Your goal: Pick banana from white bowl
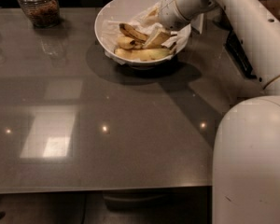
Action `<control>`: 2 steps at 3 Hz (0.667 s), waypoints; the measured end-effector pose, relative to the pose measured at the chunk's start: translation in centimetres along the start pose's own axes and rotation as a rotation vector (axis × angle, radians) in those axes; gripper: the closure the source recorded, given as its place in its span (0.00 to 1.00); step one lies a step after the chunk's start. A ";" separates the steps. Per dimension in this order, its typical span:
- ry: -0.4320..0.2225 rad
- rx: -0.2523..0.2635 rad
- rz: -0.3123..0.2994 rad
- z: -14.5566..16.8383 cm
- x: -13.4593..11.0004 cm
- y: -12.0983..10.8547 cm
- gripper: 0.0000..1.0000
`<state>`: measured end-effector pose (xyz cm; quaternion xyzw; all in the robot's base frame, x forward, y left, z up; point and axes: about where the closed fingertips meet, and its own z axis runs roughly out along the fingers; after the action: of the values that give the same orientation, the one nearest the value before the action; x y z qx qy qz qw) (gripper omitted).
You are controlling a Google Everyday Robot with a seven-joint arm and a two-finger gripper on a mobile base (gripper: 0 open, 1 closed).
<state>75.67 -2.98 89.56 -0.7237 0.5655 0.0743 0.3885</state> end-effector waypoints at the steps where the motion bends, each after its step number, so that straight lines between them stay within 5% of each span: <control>1: -0.006 -0.013 0.003 1.1 0.0 -0.4 0.45; 2: -0.010 -0.030 0.009 2.2 0.1 -0.6 0.53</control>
Offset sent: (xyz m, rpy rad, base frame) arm 0.0229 0.0147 -0.0107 0.0013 0.0407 0.0154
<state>76.93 -1.59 88.33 -0.7264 0.5658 0.0883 0.3801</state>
